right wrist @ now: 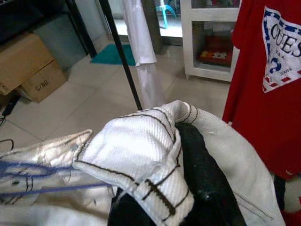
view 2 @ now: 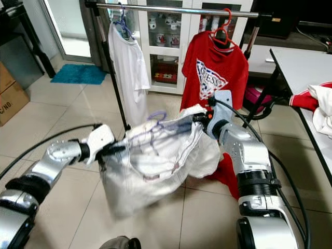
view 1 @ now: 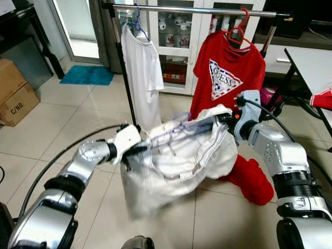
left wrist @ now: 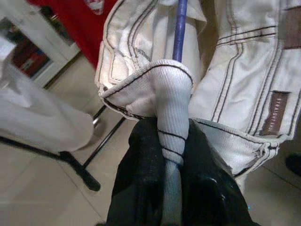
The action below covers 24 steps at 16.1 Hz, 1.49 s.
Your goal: Hang hanger
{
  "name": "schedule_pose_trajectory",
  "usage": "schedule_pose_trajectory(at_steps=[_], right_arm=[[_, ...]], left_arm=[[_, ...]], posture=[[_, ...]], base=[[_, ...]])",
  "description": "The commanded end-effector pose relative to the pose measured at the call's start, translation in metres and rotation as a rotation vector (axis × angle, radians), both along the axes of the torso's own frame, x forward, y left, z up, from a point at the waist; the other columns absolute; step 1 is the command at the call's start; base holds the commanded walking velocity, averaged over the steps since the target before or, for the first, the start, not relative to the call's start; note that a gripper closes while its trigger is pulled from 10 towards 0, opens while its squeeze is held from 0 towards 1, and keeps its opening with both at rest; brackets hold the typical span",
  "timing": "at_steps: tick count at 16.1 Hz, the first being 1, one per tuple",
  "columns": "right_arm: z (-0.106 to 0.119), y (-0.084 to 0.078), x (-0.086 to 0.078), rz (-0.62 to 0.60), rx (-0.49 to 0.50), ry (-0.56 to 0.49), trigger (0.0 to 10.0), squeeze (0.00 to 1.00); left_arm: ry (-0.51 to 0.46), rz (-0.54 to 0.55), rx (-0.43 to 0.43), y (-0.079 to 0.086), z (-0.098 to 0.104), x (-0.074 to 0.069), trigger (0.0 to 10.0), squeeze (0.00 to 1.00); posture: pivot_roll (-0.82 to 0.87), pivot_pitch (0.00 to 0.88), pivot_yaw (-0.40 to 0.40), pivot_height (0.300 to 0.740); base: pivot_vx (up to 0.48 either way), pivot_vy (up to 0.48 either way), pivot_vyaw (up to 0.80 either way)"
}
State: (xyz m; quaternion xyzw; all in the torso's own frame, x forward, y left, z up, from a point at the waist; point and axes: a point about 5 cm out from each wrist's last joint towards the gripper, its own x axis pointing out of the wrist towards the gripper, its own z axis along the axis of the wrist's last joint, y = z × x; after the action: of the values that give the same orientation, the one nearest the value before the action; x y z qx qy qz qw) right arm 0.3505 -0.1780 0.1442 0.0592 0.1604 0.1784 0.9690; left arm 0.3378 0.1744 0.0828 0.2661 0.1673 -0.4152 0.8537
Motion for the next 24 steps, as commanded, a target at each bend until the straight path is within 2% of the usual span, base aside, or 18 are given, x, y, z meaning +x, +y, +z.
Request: schedule_pose_trajectory(at_steps=[1, 3, 4, 5, 7, 9, 10, 11, 13, 15, 17, 18, 20, 22, 24], right_arm=[[0.01, -0.001, -0.003, -0.002, 0.026, -0.028, 0.0, 0.0], [0.01, -0.007, -0.009, -0.025, 0.014, -0.019, 0.0, 0.0], [0.002, -0.017, -0.018, -0.064, -0.009, 0.011, 0.0, 0.0], [-0.001, -0.02, -0.021, -0.074, -0.01, 0.018, 0.0, 0.0], [-0.007, -0.022, -0.033, -0.092, -0.006, 0.04, 0.0, 0.0], [-0.021, -0.016, -0.048, -0.077, -0.05, 0.081, 0.0, 0.0], [-0.027, -0.012, -0.051, -0.07, -0.074, 0.094, 0.0, 0.0], [-0.038, -0.003, -0.055, -0.041, -0.133, 0.111, 0.0, 0.0], [-0.048, 0.021, -0.054, 0.004, -0.154, 0.118, 0.0, 0.0], [-0.057, 0.055, -0.049, 0.091, -0.194, 0.11, 0.0, 0.0], [-0.068, 0.072, -0.043, 0.127, -0.231, 0.117, 0.0, 0.0], [-0.07, 0.073, -0.041, 0.128, -0.24, 0.118, 0.0, 0.0], [-0.077, 0.069, -0.033, 0.111, -0.319, 0.119, 0.0, 0.0], [-0.084, 0.065, -0.032, 0.11, -0.36, 0.129, 0.0, 0.0], [-0.088, 0.065, -0.031, 0.125, -0.391, 0.12, 0.0, 0.0]], left_arm=[[-0.02, 0.084, -0.018, 0.004, 0.007, 0.009, 0.0, 0.0], [-0.023, 0.122, -0.093, 0.005, 0.015, 0.015, 0.0, 0.0], [-0.032, 0.128, -0.185, 0.006, 0.028, 0.02, 0.0, 0.0], [-0.039, 0.139, -0.206, 0.008, 0.032, 0.022, 0.0, 0.0], [-0.055, 0.205, -0.327, 0.018, 0.047, 0.029, 0.0, 0.0], [-0.028, 0.158, -0.484, 0.019, 0.066, 0.032, 0.0, 0.0], [-0.016, 0.121, -0.522, 0.018, 0.071, 0.032, 0.0, 0.0], [0.012, 0.037, -0.569, 0.015, 0.081, 0.032, 0.0, 0.0], [0.037, -0.091, -0.567, 0.007, 0.093, 0.029, 0.0, 0.0], [0.031, -0.191, -0.578, -0.007, 0.107, 0.03, 0.0, 0.0], [0.046, -0.313, -0.621, -0.022, 0.123, 0.024, 0.0, 0.0], [0.053, -0.343, -0.628, -0.025, 0.126, 0.022, 0.0, 0.0], [0.038, -0.429, -0.625, -0.031, 0.139, 0.014, 0.0, 0.0], [-0.026, -0.389, -0.628, -0.025, 0.149, 0.017, 0.0, 0.0], [-0.089, -0.297, -0.586, -0.015, 0.148, 0.023, 0.0, 0.0]], posture=[[-0.11, 0.0, 0.062, 0.74], [-0.12, 0.0, 0.067, 0.74], [-0.13, 0.0, 0.073, 0.74], [-0.13, 0.0, 0.076, 0.74], [-0.12, 0.0, 0.076, 0.74], [-0.12, 0.0, 0.076, 0.74], [-0.12, 0.0, 0.076, 0.74], [-0.12, 0.0, 0.08, 0.74], [-0.12, 0.0, 0.084, 0.74], [-0.11, 0.0, 0.083, 0.74], [-0.11, 0.0, 0.081, 0.74], [-0.11, 0.0, 0.081, 0.74], [-0.11, 0.0, 0.077, 0.74], [-0.1, 0.0, 0.072, 0.74], [-0.1, 0.0, 0.068, 0.74]], base=[[0.0, 0.0, 0.0], [0.0, 0.0, 0.0], [0.0, 0.0, 0.0], [0.0, 0.0, 0.0], [0.0, 0.0, 0.0], [0.0, 0.0, 0.0], [0.0, 0.0, 0.0], [0.0, 0.0, 0.0], [0.0, 0.0, 0.0], [0.0, 0.0, 0.0], [0.0, 0.0, 0.0], [0.0, 0.0, 0.0], [0.0, 0.0, 0.0], [0.0, 0.0, 0.0], [0.0, 0.0, 0.0]])
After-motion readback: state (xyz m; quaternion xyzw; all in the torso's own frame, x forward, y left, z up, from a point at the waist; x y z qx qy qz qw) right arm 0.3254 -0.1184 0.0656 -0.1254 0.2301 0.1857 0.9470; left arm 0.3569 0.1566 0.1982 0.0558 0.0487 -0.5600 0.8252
